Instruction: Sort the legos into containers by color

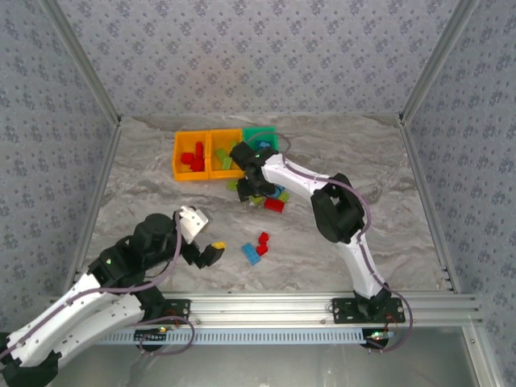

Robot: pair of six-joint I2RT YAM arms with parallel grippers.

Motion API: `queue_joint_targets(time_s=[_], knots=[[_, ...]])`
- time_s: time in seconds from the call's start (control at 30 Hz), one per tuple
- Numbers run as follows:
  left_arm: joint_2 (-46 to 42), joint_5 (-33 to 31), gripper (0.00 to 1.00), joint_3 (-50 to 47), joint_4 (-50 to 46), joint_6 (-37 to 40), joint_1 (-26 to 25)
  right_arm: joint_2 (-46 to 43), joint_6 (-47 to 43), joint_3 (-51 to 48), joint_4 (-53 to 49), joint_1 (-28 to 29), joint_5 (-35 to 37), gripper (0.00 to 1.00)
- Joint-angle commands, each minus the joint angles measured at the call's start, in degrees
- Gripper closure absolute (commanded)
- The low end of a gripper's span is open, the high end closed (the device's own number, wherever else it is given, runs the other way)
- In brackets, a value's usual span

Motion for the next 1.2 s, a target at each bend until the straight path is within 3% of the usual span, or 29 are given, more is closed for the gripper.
queue_joint_targets(time_s=[0.0, 0.2, 0.37, 0.6, 0.77, 0.93, 1.17], knots=[[0.19, 0.23, 0.01, 0.06, -0.17, 2.43, -0.10, 1.97, 0.47, 1.57, -1.15, 0.00, -0.89, 0.36], [0.39, 1.04, 0.01, -0.32, 0.02, 3.21, 2.06, 5.16, 0.43, 3.50, -1.33, 0.01, -0.65, 0.47], [0.53, 2.89, 0.01, -0.71, -0.25, 3.63, 2.57, 3.97, 0.07, 3.94, -2.71, 0.45, -0.73, 0.70], [-2.64, 8.82, 0.01, -3.79, 3.25, 8.46, 3.09, -13.62, -0.32, -2.73, -1.80, 5.61, 3.91, 0.71], [-5.58, 7.60, 0.01, -5.59, 5.23, 9.01, 3.61, -21.06, -1.48, -4.10, 3.04, 7.84, 7.38, 0.71], [-4.61, 5.94, 0.01, -5.59, 5.68, 7.96, 5.00, -12.95, -1.78, 5.10, 6.44, 4.93, 9.50, 0.71], [-0.93, 0.77, 0.01, -4.34, 2.89, 8.00, 6.58, 7.12, -4.62, 29.28, 4.01, 1.36, 10.29, 0.71]])
